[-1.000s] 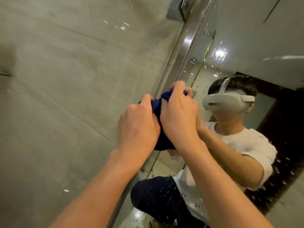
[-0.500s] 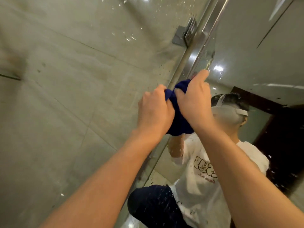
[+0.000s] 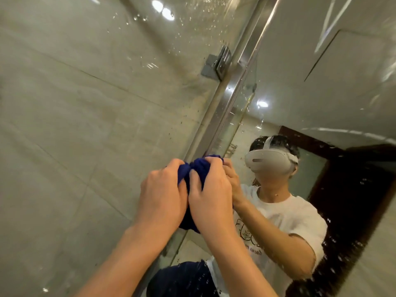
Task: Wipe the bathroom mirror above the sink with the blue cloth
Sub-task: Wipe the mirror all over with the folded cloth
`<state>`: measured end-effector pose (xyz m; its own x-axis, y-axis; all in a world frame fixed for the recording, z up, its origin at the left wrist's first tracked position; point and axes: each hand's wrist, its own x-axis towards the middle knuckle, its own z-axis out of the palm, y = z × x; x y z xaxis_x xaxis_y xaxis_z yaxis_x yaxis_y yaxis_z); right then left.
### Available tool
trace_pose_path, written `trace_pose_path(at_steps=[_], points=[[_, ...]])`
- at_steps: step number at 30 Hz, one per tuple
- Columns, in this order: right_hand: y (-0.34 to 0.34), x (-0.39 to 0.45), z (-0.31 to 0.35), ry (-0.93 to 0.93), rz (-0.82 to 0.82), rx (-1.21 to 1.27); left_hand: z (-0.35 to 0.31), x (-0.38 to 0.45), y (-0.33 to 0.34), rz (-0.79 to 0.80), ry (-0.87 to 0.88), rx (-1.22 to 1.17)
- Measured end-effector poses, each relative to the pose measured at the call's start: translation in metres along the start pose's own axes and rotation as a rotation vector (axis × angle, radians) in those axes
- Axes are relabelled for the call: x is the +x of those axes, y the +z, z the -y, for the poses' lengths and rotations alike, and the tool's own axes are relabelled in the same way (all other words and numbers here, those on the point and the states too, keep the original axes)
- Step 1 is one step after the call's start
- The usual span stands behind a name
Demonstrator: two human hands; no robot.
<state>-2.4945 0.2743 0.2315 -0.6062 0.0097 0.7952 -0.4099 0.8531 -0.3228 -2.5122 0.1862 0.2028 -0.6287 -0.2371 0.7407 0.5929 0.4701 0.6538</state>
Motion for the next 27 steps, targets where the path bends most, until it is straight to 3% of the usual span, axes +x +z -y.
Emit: trace_pose_path(at_steps=[4,9,14,22,24,27], points=[[-0.014,0.001,0.001,-0.065,0.012,-0.055,-0.013,0.009,0.0,-0.051,-0.03,-0.017],[-0.035,0.07,0.022,-0.081,0.036,-0.286,-0.043,0.054,-0.004,-0.076,0.035,0.078],[-0.068,0.128,0.042,-0.096,-0.055,-0.26,-0.087,0.11,-0.008,-0.113,0.091,0.074],[-0.043,0.081,0.019,-0.206,-0.004,-0.373,-0.06,0.066,-0.01,-0.019,0.118,0.34],[-0.036,0.071,0.016,-0.2,-0.002,-0.43,-0.045,0.054,-0.014,0.009,0.063,0.148],[-0.045,0.08,0.024,-0.13,0.076,-0.36,-0.039,0.045,-0.02,0.172,-0.122,-0.477]])
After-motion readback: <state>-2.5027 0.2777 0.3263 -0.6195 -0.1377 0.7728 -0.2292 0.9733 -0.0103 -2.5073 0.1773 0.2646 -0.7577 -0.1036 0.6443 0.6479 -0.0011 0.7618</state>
